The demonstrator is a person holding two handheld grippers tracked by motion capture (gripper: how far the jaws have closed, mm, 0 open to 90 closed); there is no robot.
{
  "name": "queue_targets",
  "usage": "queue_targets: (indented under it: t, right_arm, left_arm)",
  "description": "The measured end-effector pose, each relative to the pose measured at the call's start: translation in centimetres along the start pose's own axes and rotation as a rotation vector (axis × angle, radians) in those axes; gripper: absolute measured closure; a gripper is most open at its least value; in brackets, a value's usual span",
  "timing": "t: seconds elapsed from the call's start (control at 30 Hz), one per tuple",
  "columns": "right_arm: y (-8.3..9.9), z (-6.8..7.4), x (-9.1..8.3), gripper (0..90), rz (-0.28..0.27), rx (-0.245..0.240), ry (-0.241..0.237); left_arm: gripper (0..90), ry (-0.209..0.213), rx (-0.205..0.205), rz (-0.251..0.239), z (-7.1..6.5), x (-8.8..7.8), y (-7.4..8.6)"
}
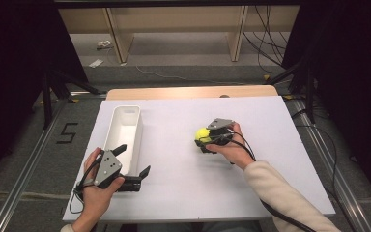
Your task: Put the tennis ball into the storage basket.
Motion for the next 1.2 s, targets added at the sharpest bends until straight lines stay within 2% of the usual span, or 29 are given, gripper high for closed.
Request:
queue_targets:
  t: [1.2]
  right_arm:
    - [-1.6, 0.0, -1.5, 26.4, -0.055, 0.003, 0.008]
  left_arm:
    - [0.0, 0.000, 0.000, 0.002, 0.0, 0.0, 0.0]
Point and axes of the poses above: each handheld gripper's, and its own axes: x roughly forward along the jaws, y roughly out of its underside, z roughly to its left, the point moved 7 cm from there along x, roughly forward along the jaws, and after that the axes turned 4 degrees about z, right-handed, at the moved point
